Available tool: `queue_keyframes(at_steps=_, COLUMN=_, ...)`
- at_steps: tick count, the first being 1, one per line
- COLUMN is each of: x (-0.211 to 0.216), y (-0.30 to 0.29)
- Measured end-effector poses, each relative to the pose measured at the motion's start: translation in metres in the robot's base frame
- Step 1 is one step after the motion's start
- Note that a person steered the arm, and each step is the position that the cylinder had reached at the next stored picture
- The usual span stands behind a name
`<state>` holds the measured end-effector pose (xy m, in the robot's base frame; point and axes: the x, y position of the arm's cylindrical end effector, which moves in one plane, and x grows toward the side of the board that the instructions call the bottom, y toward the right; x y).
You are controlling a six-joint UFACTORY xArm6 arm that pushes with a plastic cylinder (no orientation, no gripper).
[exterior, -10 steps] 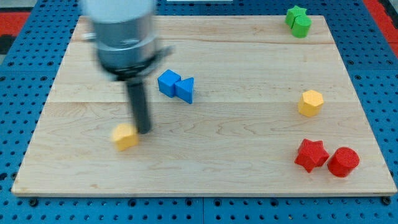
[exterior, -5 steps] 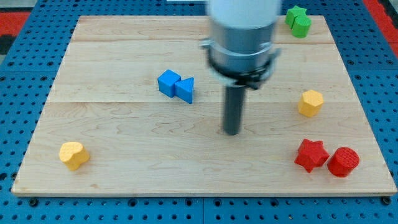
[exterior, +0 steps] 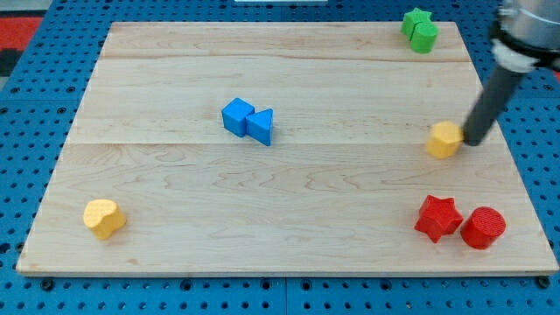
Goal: Move the yellow blocks towards the bottom left corner of the board
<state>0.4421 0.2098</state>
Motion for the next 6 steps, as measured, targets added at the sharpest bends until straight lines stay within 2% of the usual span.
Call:
queue_keyframes(at_steps=2, x=0.013, y=-0.166)
queue_keyframes(at_steps=3, x=0.044, y=-0.213)
queue_keyframes(at_steps=4, x=0.078, y=-0.225)
queue_keyframes(at_steps=5, x=0.090, y=-0.188)
queue_keyframes(at_steps=6, x=0.132, y=-0.202)
